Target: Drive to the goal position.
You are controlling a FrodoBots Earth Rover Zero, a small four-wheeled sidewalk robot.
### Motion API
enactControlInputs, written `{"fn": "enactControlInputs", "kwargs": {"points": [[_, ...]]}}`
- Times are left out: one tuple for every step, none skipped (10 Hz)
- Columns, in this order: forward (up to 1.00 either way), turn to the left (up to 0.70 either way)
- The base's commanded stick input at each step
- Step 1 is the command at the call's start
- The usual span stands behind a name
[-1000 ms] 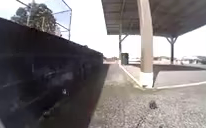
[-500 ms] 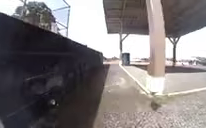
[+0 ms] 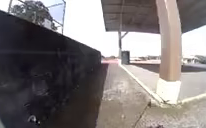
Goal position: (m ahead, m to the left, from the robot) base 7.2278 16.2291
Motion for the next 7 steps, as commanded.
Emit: {"fn": "enactControlInputs", "kwargs": {"points": [[0.85,0.00],[0.85,0.00],[0.85,0.00],[0.85,-0.07],[0.85,-0.34],[0.85,-0.34],[0.85,-0.10]]}}
